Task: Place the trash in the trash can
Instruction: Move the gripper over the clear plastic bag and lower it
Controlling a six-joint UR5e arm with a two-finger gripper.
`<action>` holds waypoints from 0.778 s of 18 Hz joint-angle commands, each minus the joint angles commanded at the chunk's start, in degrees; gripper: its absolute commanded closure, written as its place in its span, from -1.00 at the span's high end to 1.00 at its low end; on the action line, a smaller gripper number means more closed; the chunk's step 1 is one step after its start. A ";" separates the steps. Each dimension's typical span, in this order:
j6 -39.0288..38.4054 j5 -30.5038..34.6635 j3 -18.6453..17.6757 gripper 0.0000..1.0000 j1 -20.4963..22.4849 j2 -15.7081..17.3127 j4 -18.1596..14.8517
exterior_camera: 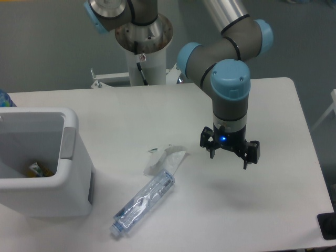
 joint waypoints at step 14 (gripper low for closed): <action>-1.32 -0.09 -12.56 1.00 -3.78 2.81 3.87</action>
